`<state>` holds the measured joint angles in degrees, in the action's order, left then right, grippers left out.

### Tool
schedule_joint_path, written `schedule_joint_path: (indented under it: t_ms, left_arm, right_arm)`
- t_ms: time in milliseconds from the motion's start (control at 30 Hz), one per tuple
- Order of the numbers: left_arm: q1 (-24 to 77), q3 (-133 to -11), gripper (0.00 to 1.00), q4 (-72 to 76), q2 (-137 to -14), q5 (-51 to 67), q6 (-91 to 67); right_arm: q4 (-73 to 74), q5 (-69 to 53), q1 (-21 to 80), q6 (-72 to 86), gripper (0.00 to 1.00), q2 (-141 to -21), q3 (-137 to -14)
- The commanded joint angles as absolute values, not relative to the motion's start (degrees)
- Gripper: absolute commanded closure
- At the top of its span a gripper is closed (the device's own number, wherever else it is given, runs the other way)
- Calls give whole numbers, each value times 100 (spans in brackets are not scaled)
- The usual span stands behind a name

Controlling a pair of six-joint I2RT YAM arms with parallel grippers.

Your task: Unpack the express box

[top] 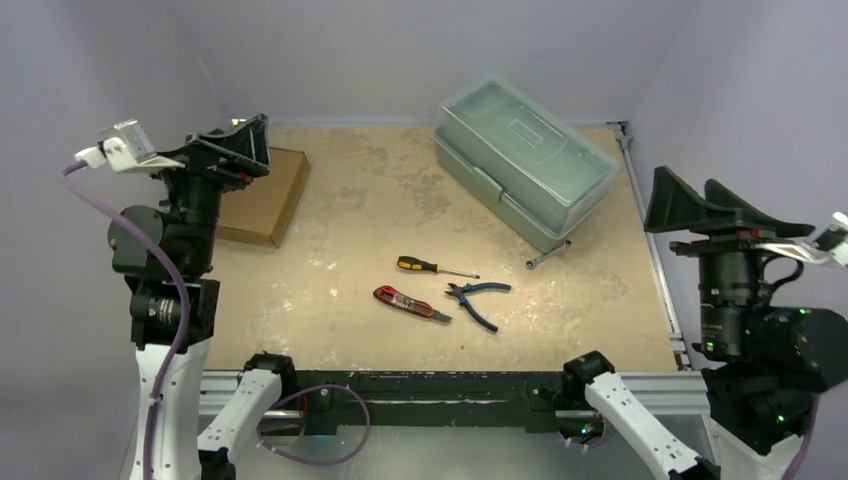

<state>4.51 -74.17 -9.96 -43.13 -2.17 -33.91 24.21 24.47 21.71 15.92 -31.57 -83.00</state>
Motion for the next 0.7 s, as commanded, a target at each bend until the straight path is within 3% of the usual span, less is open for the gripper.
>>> schedule_joint_path:
  t_ms: [0,167,500,667]
  left_arm:
    - [417,-7271,3,-1363,-4608,-151,-3394]
    - [413,-7042,3,-1770,-5040,-258,-3196]
    - [414,-6735,3,-1928,-6218,-26,-2400]
    - [413,-6911,1,-2354,-7207,-1113,-1722]
  right_arm:
    - [2747,2549,2160,2049,1,-3443,-8150]
    - [2415,1470,2162,1924,1,-3331,-7616]
    - [1990,514,2090,2559,1,-3166,-6478]
    - [1936,271,2160,3042,1,-3407,-6167]
